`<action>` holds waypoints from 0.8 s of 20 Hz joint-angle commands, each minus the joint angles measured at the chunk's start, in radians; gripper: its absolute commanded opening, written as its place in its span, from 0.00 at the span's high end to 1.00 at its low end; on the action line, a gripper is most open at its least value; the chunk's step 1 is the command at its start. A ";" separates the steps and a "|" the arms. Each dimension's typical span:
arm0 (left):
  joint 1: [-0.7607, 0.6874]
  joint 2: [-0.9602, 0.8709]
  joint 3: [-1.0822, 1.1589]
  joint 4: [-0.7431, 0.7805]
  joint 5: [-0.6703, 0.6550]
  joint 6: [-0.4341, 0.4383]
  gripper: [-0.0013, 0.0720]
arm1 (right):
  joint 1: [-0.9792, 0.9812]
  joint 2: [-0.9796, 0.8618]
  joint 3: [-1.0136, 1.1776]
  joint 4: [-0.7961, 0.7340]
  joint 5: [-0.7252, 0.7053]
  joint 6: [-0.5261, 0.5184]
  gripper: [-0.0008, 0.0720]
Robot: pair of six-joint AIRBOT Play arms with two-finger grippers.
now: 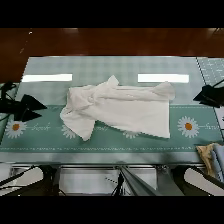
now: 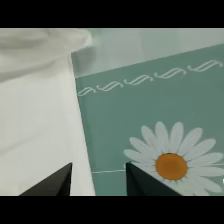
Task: Fold the shirts.
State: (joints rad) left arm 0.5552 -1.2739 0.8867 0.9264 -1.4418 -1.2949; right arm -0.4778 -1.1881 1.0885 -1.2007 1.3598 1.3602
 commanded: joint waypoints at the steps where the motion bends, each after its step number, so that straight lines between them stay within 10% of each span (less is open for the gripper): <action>1: -0.018 0.013 -0.141 0.005 0.079 0.031 0.17 | -0.043 0.089 -0.156 0.139 -0.051 -0.066 0.36; 11: -0.300 -0.174 -0.152 -0.108 0.378 0.029 0.24 | -0.044 0.091 -0.177 0.191 -0.055 -0.072 0.24; 13: -0.315 -0.207 -0.143 -0.142 0.395 0.029 0.80 | -0.044 0.091 -0.177 0.185 -0.055 -0.072 0.24; 16: -0.310 -0.210 -0.140 -0.141 0.374 0.049 0.95 | -0.044 0.091 -0.181 0.057 -0.037 -0.062 0.27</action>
State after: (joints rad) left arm 0.2581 -1.4612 0.7429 0.7918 -1.1007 -1.2640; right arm -0.5217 -1.0981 0.9115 -1.0489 1.3067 1.2900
